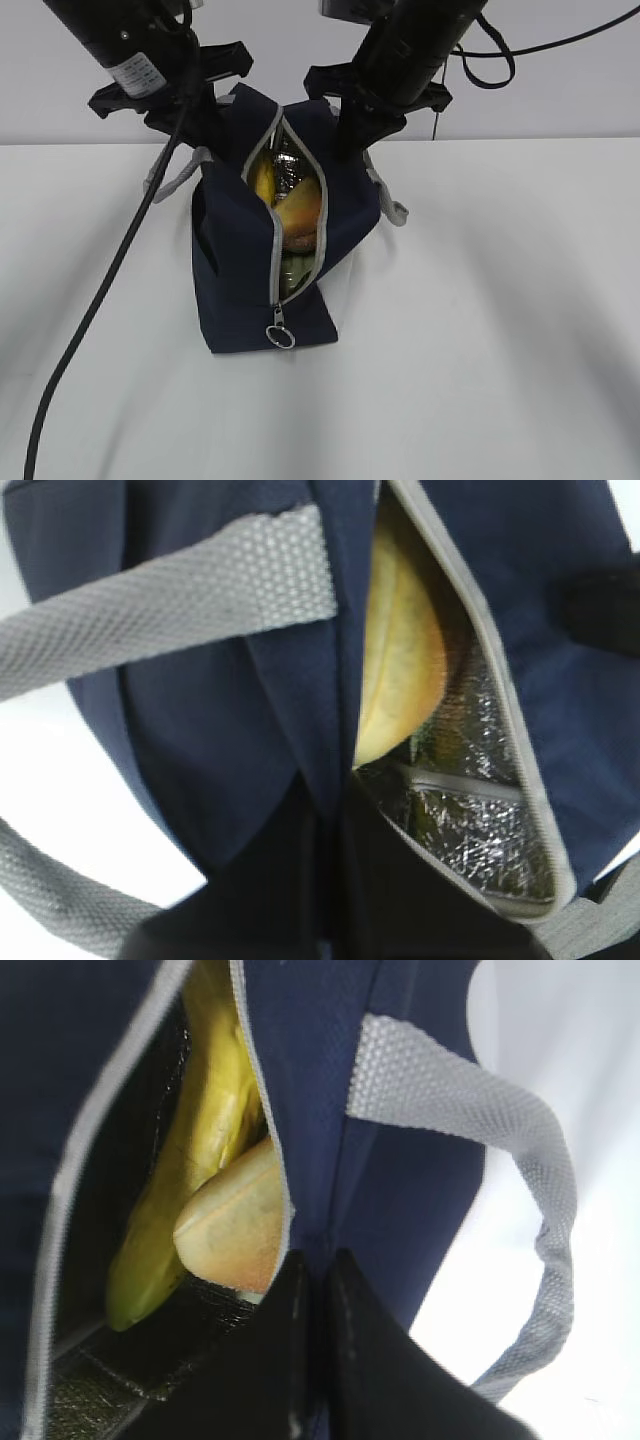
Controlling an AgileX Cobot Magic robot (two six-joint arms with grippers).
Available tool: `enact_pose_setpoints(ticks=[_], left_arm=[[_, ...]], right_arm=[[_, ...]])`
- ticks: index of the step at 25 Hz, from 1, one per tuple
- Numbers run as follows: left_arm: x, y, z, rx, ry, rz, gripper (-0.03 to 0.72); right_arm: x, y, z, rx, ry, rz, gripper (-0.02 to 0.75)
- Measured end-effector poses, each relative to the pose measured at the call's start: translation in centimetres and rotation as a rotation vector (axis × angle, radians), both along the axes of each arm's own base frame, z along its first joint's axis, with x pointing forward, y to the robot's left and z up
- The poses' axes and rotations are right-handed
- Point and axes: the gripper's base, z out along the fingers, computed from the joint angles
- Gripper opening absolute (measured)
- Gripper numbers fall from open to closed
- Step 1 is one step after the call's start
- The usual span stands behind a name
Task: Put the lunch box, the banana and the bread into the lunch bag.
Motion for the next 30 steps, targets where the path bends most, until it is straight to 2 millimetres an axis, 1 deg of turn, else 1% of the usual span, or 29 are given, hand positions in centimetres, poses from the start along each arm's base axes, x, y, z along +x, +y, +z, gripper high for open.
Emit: enact_pose_setpoints(ticks=[4,8,11,15,18,22,28,30], left_arm=[[-0.2,-0.7,0.1,-0.03,-0.002,-0.017,-0.002],[-0.6,-2.2,0.4,-0.069,-0.015,-0.04,-0.002],[-0.8,-3.3,1.5,-0.087,-0.053,-0.065,-0.002],[-1.0,-4.4,3.0,-0.108,-0.108,-0.089,-0.002],[-1.1,-4.7,3.5,-0.123,-0.127,-0.093,-0.002],[-0.9,-4.8,3.3,-0.123,-0.122,-0.092,-0.002],[-0.3,-5.5,1.5,-0.137,-0.068,-0.095,-0.002],[-0.3,-5.8,1.3,-0.141,-0.064,-0.099,-0.002]], right_arm=[[-0.2,-1.2,1.8,0.023,-0.033,-0.027,0.001],[-0.6,-3.1,3.8,0.069,-0.032,-0.063,0.001],[-0.9,-4.3,5.0,0.081,-0.048,-0.082,0.001],[-1.4,-5.0,6.4,0.086,-0.08,-0.084,0.0],[-1.6,-5.0,6.7,0.089,-0.088,-0.079,0.0],[-1.5,-5.1,6.6,0.077,-0.092,-0.079,0.0],[-1.5,-5.4,6.4,0.038,-0.097,-0.078,0.0],[-1.5,-5.5,6.4,0.021,-0.1,-0.079,0.0]])
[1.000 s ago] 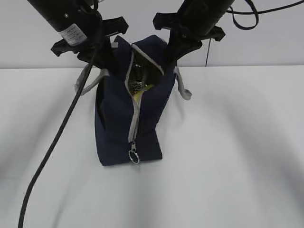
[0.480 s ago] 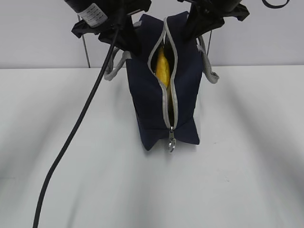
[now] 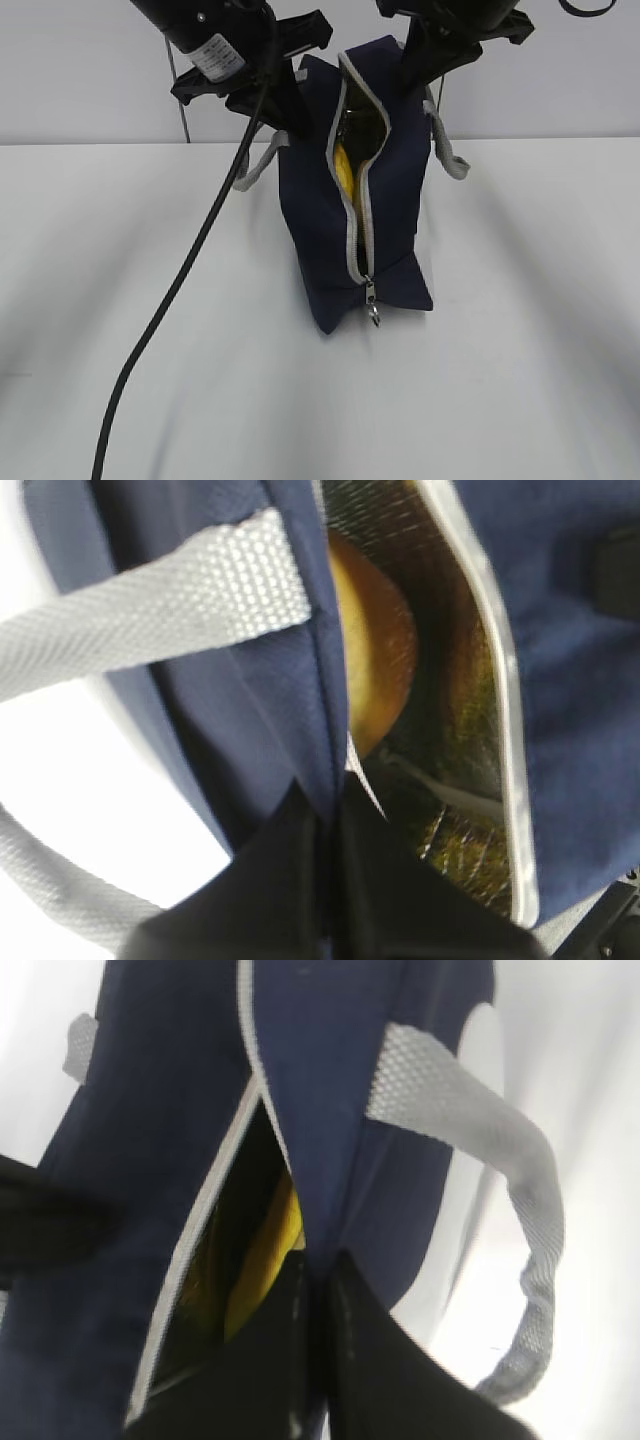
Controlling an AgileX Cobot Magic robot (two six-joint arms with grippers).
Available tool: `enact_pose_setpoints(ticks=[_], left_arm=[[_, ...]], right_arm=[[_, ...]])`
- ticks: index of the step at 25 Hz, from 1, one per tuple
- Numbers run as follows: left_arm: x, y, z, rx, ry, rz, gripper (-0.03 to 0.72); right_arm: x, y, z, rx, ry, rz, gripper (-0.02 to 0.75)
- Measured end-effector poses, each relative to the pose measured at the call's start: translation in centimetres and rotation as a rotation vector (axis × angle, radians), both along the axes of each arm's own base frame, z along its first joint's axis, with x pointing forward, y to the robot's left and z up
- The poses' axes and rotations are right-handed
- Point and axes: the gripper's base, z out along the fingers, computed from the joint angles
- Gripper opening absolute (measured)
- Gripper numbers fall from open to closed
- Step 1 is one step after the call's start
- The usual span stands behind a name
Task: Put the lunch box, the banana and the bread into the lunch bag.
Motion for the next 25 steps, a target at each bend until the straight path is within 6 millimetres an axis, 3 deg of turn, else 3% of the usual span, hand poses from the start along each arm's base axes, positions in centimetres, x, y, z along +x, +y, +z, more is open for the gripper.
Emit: enact_pose_setpoints(ticks=[5,14,19,22,25], left_arm=[[0.0,-0.4,-0.4,0.0,0.005,-0.006,-0.002],[0.9,-0.8,-1.9,0.004,0.013,0.008,-0.002],[0.9,-0.7,-2.0,0.008,0.013,0.009,0.001],[1.0,-0.6,-2.1,0.025,0.005,0.009,0.078],[1.0,-0.5,-2.1,0.036,0.0,0.009,0.307]], right_arm=[[0.0,-0.2,-0.3,-0.031,0.001,-0.003,0.0],[0.8,-0.1,-3.9,-0.059,0.089,-0.007,0.0],[1.0,0.0,-4.3,-0.055,0.098,-0.007,0.013],[1.0,0.0,-4.3,-0.054,0.098,-0.007,0.126],[1.0,0.0,-4.3,-0.044,0.101,-0.006,0.377]])
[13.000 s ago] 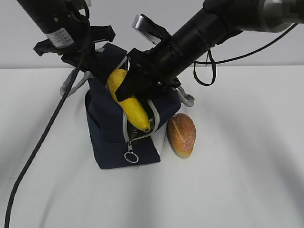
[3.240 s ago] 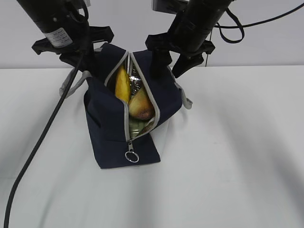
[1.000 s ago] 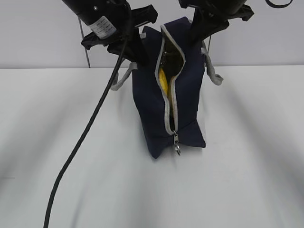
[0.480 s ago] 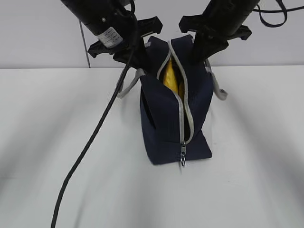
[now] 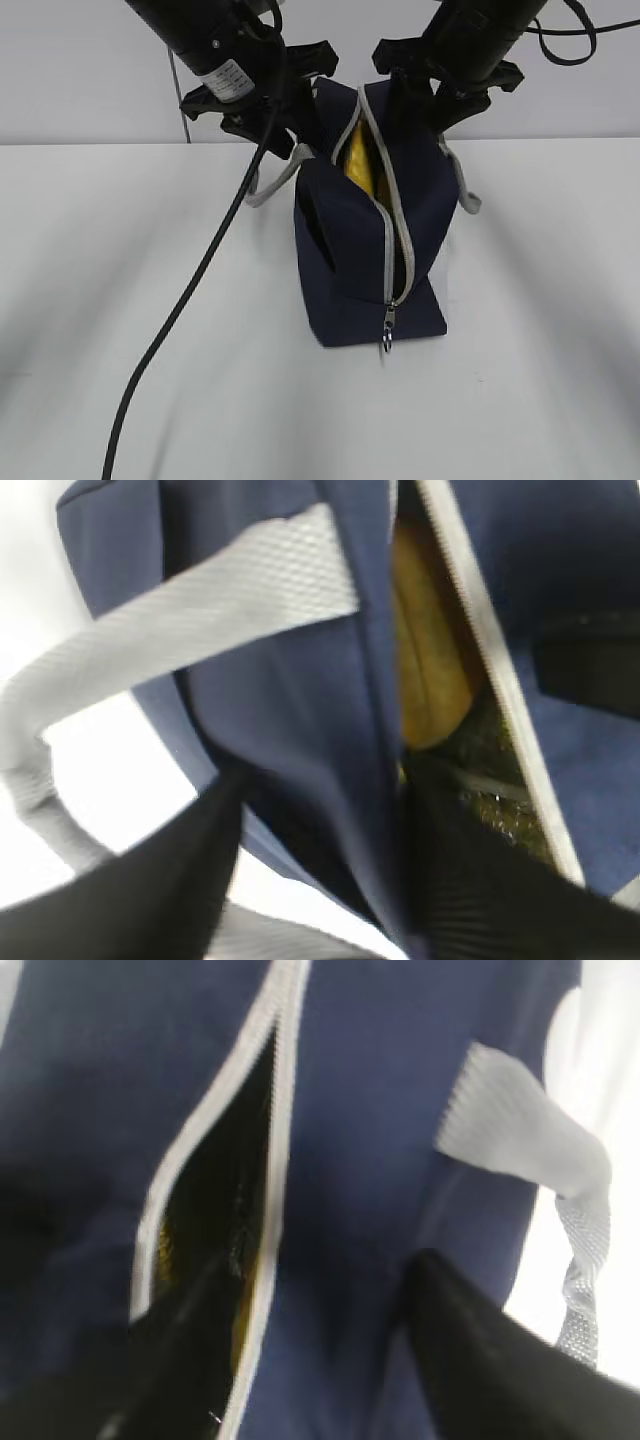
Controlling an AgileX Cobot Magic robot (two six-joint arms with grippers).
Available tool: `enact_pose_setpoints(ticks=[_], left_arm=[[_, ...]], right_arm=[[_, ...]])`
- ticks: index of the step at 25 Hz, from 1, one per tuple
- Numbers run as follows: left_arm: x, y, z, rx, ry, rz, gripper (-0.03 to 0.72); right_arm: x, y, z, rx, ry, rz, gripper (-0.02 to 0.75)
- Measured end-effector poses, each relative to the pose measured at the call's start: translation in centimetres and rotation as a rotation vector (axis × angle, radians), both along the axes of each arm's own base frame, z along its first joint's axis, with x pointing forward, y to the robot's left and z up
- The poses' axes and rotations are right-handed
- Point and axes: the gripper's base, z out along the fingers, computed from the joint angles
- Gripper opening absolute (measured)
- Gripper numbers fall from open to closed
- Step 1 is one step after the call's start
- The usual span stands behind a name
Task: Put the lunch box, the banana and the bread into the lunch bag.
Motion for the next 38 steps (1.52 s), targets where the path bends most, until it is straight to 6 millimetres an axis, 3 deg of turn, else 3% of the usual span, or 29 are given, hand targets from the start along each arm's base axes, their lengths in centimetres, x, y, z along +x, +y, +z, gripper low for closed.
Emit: enact_pose_setpoints(ticks=[3,5,16,22,29,33,38], left_arm=[[-0.1,0.0,0.0,0.005,0.009,-0.004,0.472],[-0.3,0.1,0.4,0.005,0.007,-0.007,0.506],[-2.1,1.3,4.0,0.032,-0.054,-0.025,0.526],[-2.7,1.9,5.1,0.057,-0.076,-0.03,0.484],[-4.6,2.8,6.5,0.051,-0.098,-0.026,0.462],[-6.3,3.7,6.3,0.052,-0.102,-0.007,0.461],[-8.5,5.0,6.1,0.039,-0.147,0.029,0.46]], right_arm=[[-0.1,0.0,0.2,0.003,-0.004,0.0,0.498],[-0.3,0.0,0.6,0.007,-0.012,0.0,0.527],[-2.6,-0.8,5.4,0.017,-0.124,-0.014,0.54],[-4.2,-1.2,7.8,0.028,-0.178,-0.014,0.54],[-7.7,-2.0,7.0,0.019,-0.14,-0.028,0.54],[-10.8,-3.0,6.4,0.026,-0.225,-0.046,0.54],[-14.9,-4.3,4.1,0.005,-0.333,-0.038,0.54]])
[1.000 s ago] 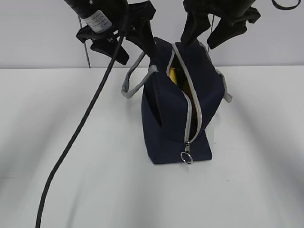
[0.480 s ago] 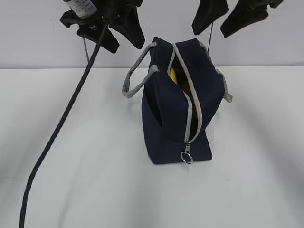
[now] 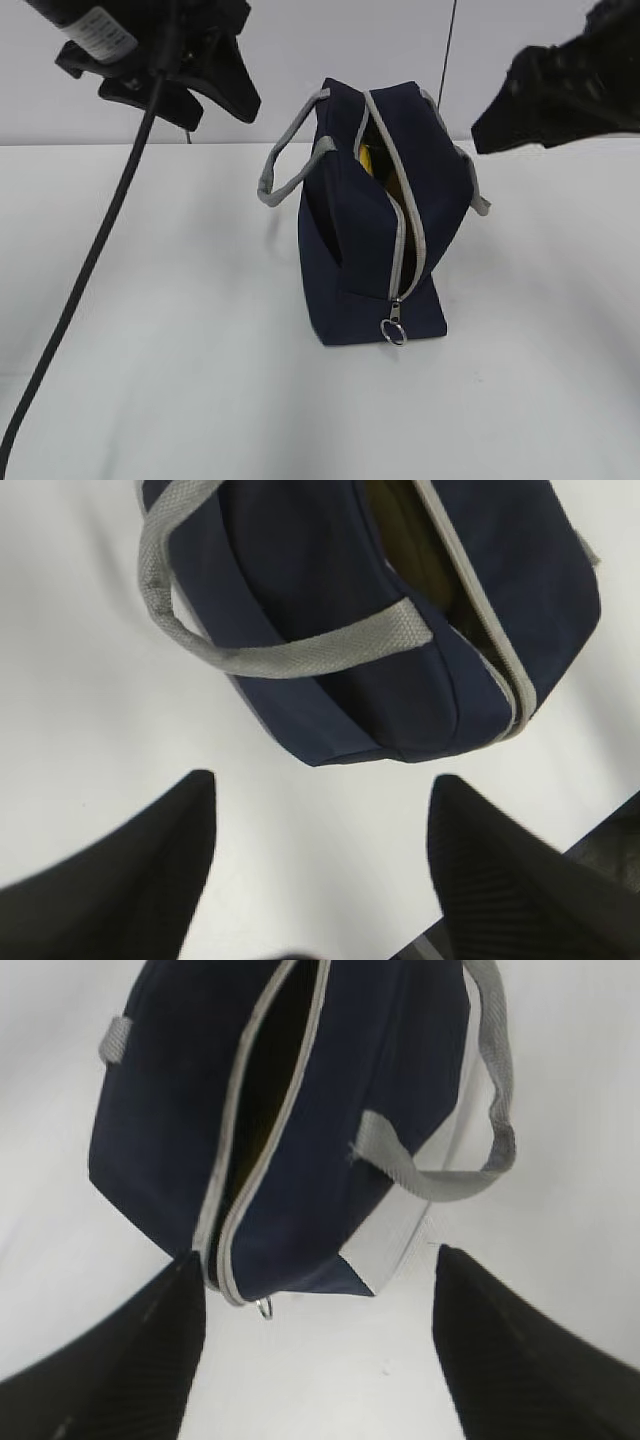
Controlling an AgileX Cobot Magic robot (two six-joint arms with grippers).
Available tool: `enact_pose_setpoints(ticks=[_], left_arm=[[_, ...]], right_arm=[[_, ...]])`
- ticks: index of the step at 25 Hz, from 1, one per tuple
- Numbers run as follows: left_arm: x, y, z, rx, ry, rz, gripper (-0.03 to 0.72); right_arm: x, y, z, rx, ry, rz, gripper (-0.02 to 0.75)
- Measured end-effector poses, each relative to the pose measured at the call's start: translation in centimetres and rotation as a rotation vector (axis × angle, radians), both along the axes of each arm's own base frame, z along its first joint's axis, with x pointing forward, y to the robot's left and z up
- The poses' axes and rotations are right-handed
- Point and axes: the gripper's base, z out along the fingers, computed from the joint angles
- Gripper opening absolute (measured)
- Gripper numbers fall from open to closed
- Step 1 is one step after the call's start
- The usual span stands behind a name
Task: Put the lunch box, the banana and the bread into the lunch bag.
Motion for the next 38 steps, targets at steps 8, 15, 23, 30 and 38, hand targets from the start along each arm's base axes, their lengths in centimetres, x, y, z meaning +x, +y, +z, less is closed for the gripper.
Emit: enact_pose_setpoints(ticks=[8,15,23,30,38], left_arm=[[-4.1,2.3,-0.2,0.011,-0.084,0.002,0.456],[-6.0,3.3,-2.4,0.038,-0.081,-0.015,0.456],[-6.1,3.4,-3.0,0.051,-0.09,-0.033,0.441],[-6.1,3.4,-2.9,0.051,-0.099,-0.036,0.44],[-6.1,3.4,-2.9,0.051,-0.099,-0.036,0.435]], right_arm=[[-5.5,-1.7,-4.9,-0.045,-0.072,0.001,0.539],[-7.8,-2.4,-9.8,-0.097,0.0,0.018,0.462],[-8.9,-2.2,-12.8,-0.092,-0.071,0.114,0.312],[-8.6,-0.8,-12.3,-0.024,-0.188,0.277,0.221],[-6.5,1.2,-15.6,0.125,-0.108,0.373,0.218]])
